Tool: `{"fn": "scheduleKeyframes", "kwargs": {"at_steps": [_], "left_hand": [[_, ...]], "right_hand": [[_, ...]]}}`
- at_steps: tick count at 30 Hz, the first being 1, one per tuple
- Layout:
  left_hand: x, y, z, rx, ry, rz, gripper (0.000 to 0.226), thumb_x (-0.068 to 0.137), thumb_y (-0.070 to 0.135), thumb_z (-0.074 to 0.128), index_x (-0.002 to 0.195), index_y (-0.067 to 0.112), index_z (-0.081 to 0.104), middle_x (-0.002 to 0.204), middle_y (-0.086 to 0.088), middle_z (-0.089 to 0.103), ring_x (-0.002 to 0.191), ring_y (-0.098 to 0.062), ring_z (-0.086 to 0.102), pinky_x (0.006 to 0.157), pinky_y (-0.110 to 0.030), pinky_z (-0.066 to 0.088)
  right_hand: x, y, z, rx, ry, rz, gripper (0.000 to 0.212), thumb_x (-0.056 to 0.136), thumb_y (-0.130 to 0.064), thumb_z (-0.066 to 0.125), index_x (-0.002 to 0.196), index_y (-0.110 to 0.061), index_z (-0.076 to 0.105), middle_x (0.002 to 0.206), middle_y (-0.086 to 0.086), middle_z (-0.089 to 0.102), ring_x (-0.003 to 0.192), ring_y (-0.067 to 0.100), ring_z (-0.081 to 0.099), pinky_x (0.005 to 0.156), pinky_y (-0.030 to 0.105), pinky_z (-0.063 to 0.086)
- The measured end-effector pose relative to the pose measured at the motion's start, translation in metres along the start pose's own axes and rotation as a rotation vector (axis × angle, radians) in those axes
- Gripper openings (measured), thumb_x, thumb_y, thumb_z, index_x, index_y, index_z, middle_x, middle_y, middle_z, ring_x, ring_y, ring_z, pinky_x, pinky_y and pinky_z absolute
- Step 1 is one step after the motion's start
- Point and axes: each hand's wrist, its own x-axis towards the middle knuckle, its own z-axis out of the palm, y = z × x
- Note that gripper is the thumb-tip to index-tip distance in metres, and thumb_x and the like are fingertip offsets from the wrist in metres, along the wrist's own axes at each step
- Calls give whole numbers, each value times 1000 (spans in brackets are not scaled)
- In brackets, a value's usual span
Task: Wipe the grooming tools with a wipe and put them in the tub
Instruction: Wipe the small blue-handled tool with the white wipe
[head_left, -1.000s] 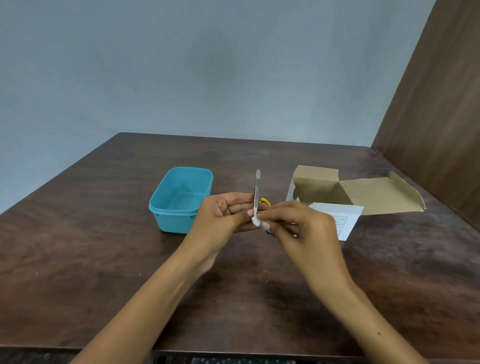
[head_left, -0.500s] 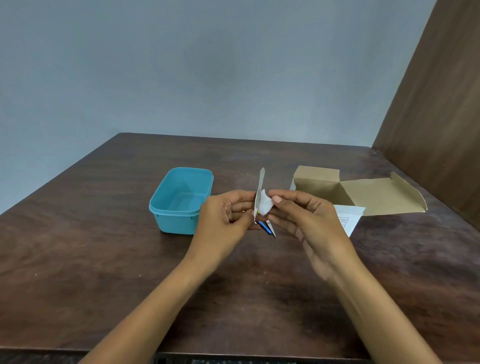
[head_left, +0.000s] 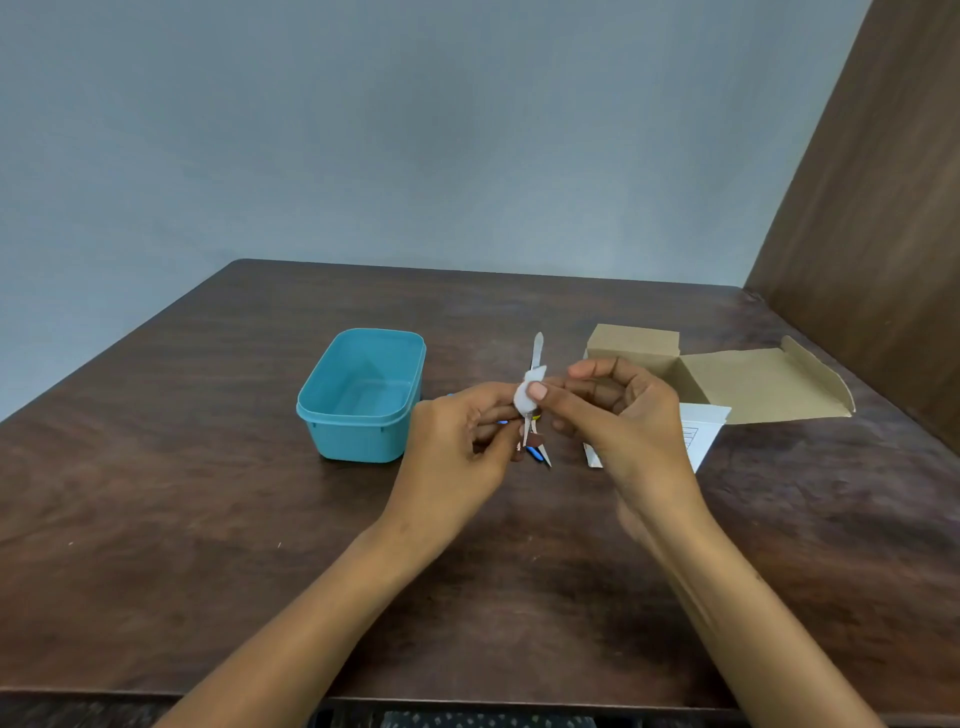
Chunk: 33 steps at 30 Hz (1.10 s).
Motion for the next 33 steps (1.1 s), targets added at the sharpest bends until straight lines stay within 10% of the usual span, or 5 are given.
{"fn": "scheduleKeyframes", "kwargs": {"at_steps": [15,24,28,33], "left_hand": [[1,-2,-3,42,14,24,30,83,-3,64,109,11,69,89,-2,75,81,-7,72,69,-30,61],[7,5,-5,-285,-33,-221,10,89,13,60,95,8,67,75,-6,74,74,-15,71,71,-27,58],[7,4,-5,-316,-20,-238,11,89,17,59,88,6,59,74,-10,72,72,-16,70,76,-41,58],[9,10,-8,-477,-39,-311,12,94,16,52,93,4,54,93,-12,75,84,-23,73,67,-26,57]], "right_hand": [[-3,8,1,-72,-23,2,33,66,1,81,74,-15,53,76,13,74,63,16,70,54,21,50],[-5,10,-2,-440,-46,-323,41,68,-2,80,73,-18,42,67,1,72,61,8,68,57,19,52],[-11,19,1,-643,15,-478,41,70,-12,78,73,-24,39,65,-8,69,57,7,65,57,35,55],[-16,28,-2,-732,19,-488,34,67,-27,71,75,-28,38,67,-11,67,62,7,66,56,41,55]]}}
